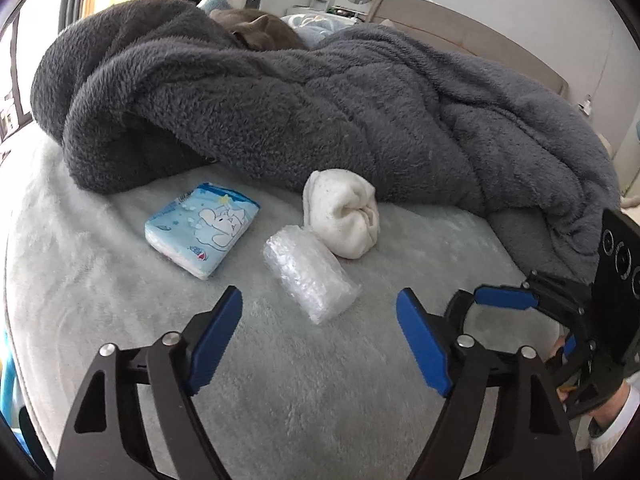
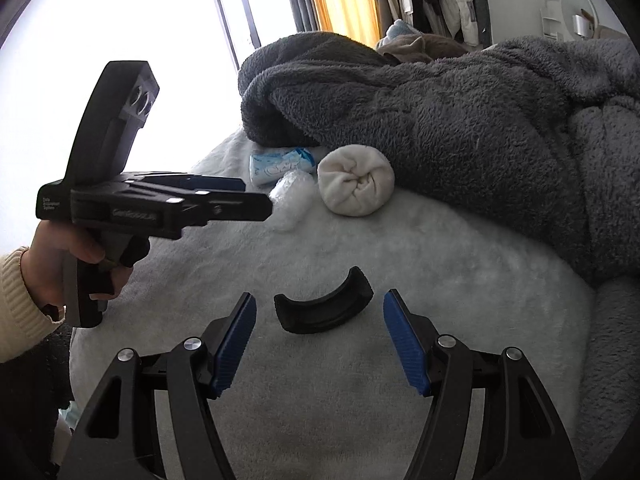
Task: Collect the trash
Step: 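Grasp the second bubble-wrap roll with the left tool while the right tool grasps the black curved piece, then carry the bubble-wrap roll and black piece with both tools over the teal bin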
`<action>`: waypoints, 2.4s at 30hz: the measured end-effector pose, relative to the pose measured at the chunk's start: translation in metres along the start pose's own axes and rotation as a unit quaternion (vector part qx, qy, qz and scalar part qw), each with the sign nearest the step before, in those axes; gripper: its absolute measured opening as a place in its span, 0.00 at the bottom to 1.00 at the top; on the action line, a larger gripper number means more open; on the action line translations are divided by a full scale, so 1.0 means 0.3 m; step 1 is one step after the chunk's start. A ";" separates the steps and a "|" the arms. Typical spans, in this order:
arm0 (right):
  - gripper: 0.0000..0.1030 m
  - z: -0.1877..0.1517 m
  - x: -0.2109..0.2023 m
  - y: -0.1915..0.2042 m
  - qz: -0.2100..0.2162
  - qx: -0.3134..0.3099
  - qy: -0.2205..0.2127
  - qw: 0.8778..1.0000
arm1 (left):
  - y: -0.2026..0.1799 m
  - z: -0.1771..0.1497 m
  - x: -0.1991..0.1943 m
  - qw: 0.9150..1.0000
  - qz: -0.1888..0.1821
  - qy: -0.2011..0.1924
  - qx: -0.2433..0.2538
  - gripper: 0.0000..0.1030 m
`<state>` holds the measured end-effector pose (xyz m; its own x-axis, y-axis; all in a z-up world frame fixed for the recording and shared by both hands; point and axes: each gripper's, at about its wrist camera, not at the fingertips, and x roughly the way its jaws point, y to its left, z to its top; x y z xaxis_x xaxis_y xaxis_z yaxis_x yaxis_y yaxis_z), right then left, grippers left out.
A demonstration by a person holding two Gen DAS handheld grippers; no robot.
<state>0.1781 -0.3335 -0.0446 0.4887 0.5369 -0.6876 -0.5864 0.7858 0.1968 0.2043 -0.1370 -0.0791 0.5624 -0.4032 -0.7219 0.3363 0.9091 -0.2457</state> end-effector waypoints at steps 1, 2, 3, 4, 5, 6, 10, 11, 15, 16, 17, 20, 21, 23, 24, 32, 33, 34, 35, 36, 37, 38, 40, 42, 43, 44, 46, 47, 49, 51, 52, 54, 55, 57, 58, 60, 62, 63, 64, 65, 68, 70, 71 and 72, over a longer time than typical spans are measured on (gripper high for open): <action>0.65 -0.001 0.005 0.000 0.000 -0.001 0.003 1.000 | 0.005 0.001 0.011 1.000 -0.003 0.003 -0.009 0.74; 0.65 -0.002 0.009 0.000 0.000 -0.002 0.005 1.000 | 0.010 0.002 0.021 1.000 -0.007 0.007 -0.016 0.73; 0.65 -0.001 0.011 -0.002 0.000 -0.002 0.006 1.000 | 0.013 0.003 0.029 1.000 -0.013 0.012 -0.023 0.70; 0.65 -0.001 0.014 -0.003 0.001 -0.001 0.007 1.000 | 0.015 0.003 0.039 0.999 -0.014 0.016 -0.027 0.68; 0.65 0.001 0.016 -0.003 0.001 -0.002 0.007 1.000 | 0.017 0.002 0.043 0.999 -0.015 0.017 -0.030 0.67; 0.65 0.003 0.017 -0.003 0.001 -0.003 0.006 1.000 | 0.018 0.001 0.047 0.999 -0.018 0.016 -0.032 0.66; 0.65 0.010 0.030 0.002 0.000 -0.006 0.009 1.000 | 0.017 0.007 0.068 0.999 -0.021 0.025 -0.040 0.56; 0.65 0.010 0.035 0.001 -0.001 -0.006 0.011 1.000 | 0.016 0.009 0.074 0.999 -0.022 0.027 -0.041 0.54; 0.63 0.009 0.052 -0.008 -0.004 -0.002 0.016 1.000 | 0.012 0.010 0.089 0.998 -0.021 0.034 -0.038 0.44; 0.59 0.008 0.055 -0.010 -0.006 0.000 0.017 1.000 | 0.011 0.009 0.089 0.999 -0.022 0.034 -0.036 0.43; 0.59 0.007 0.057 -0.012 -0.008 0.001 0.018 1.000 | 0.010 0.007 0.087 0.999 -0.022 0.033 -0.034 0.43; 0.54 0.002 0.059 -0.020 -0.013 0.006 0.018 1.000 | 0.012 0.002 0.076 0.999 -0.025 0.030 -0.032 0.42; 0.54 0.002 0.060 -0.021 -0.014 0.007 0.018 1.000 | 0.013 0.001 0.071 0.999 -0.025 0.029 -0.031 0.42; 0.54 0.003 0.064 -0.021 -0.016 0.008 0.019 1.000 | 0.013 -0.004 0.054 0.999 -0.026 0.026 -0.031 0.42; 0.53 0.002 0.067 -0.022 -0.016 0.009 0.020 1.000 | 0.012 -0.006 0.049 0.999 -0.027 0.026 -0.032 0.42; 0.44 0.001 0.033 -0.015 -0.030 0.024 0.002 0.999 | -0.010 -0.033 -0.027 0.999 -0.024 0.008 -0.019 0.42; 0.44 0.003 0.028 -0.008 -0.034 0.024 0.000 0.999 | -0.010 -0.038 -0.039 1.000 -0.022 0.005 -0.018 0.42; 0.44 0.006 0.022 0.001 -0.037 0.024 -0.003 0.999 | -0.010 -0.044 -0.054 1.000 -0.020 0.001 -0.015 0.42; 0.44 0.011 0.012 0.013 -0.039 0.025 -0.008 0.999 | -0.009 -0.050 -0.070 1.000 -0.016 -0.002 -0.013 0.42; 0.44 0.017 0.006 0.023 -0.042 0.025 -0.012 0.999 | -0.008 -0.057 -0.084 1.000 -0.013 -0.004 -0.012 0.42; 0.44 0.024 0.000 0.035 -0.046 0.026 -0.016 0.998 | -0.004 -0.067 -0.107 1.000 -0.007 -0.007 -0.008 0.42; 0.44 0.035 -0.007 0.050 -0.048 0.027 -0.023 0.998 | -0.004 -0.074 -0.119 1.000 -0.001 -0.009 -0.005 0.42; 0.44 0.051 -0.018 0.074 -0.055 0.035 -0.031 0.997 | 0.011 -0.091 -0.158 1.000 0.014 -0.014 0.001 0.42; 0.44 0.065 -0.031 0.105 -0.057 0.043 -0.041 0.997 | 0.034 -0.105 -0.196 1.000 0.023 -0.018 0.000 0.42; 0.44 0.075 -0.033 0.120 -0.061 0.046 -0.044 0.996 | 0.049 -0.112 -0.217 0.999 0.026 -0.021 -0.002 0.42; 0.44 0.084 -0.038 0.137 -0.063 0.049 -0.048 0.996 | 0.061 -0.118 -0.236 0.999 0.029 -0.023 -0.005 0.42; 0.44 0.096 -0.041 0.165 -0.071 0.053 -0.050 0.995 | 0.086 -0.133 -0.277 0.999 0.035 -0.029 -0.011 0.42; 0.44 0.102 -0.040 0.185 -0.075 0.054 -0.049 0.995 | 0.096 -0.139 -0.296 0.999 0.037 -0.031 -0.012 0.42; 0.44 0.112 -0.038 0.211 -0.084 0.053 -0.049 0.994 | 0.117 -0.155 -0.335 0.998 0.045 -0.036 -0.011 0.42; 0.44 0.118 -0.032 0.243 -0.092 0.054 -0.050 0.993 | 0.139 -0.170 -0.365 0.998 0.053 -0.038 -0.013 0.42; 0.44 0.120 -0.027 0.255 -0.092 0.057 -0.051 0.993 | 0.150 -0.178 -0.381 0.998 0.056 -0.038 -0.014 0.42; 0.44 0.124 -0.015 0.288 -0.094 0.065 -0.051 0.992 | 0.173 -0.190 -0.408 0.997 0.061 -0.041 -0.019 0.42; 0.44 0.125 -0.010 0.301 -0.097 0.065 -0.050 0.992 | 0.180 -0.195 -0.416 0.997 0.064 -0.042 -0.020 0.42; 0.44 0.134 0.005 0.334 -0.102 0.065 -0.047 0.992 | 0.199 -0.205 -0.441 0.996 0.068 -0.044 -0.026 0.42; 0.44 0.138 0.012 0.349 -0.104 0.062 -0.046 0.992 | 0.208 -0.208 -0.450 0.996 0.070 -0.044 -0.027 0.42; 0.44 0.148 0.026 0.384 -0.114 0.055 -0.043 0.991 | 0.222 -0.220 -0.467 0.996 0.074 -0.045 -0.026 0.42; 0.44 0.154 0.035 0.404 -0.113 0.059 -0.044 0.991 | 0.241 -0.227 -0.482 0.996 0.078 -0.045 -0.028 0.42; 0.44 0.158 0.038 0.413 -0.110 0.062 -0.045 0.991 | 0.249 -0.231 -0.488 0.995 0.078 -0.045 -0.030 0.42; 0.44 0.161 0.040 0.421 -0.108 0.064 -0.046 0.991 | 0.262 -0.235 -0.496 0.995 0.080 -0.045 -0.033 0.42; 0.44 0.164 0.043 0.431 -0.107 0.063 -0.047 0.991 | 0.272 -0.239 -0.503 0.995 0.081 -0.045 -0.036 0.42; 0.44 0.174 0.048 0.459 -0.104 0.057 -0.051 0.992 | 0.301 -0.244 -0.517 0.995 0.084 -0.045 -0.041 0.42; 0.44 0.182 0.050 0.474 -0.098 0.057 -0.054 0.992 | 0.323 -0.250 -0.524 0.994 0.089 -0.044 -0.043 0.42; 0.44 0.188 0.054 0.485 -0.093 0.057 -0.055 0.993 | 0.334 -0.254 -0.526 0.994 0.091 -0.043 -0.044 0.42; 0.44 0.194 0.057 0.494 -0.089 0.055 -0.055 0.993 | 0.343 -0.257 -0.527 0.994 0.092 -0.042 -0.045 0.42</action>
<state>0.1370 -0.1901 0.0135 0.6504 0.4115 -0.6385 -0.4122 0.8972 0.1583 0.0918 0.0283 -0.0401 0.6699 -0.2331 -0.7050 0.1557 0.9724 -0.1736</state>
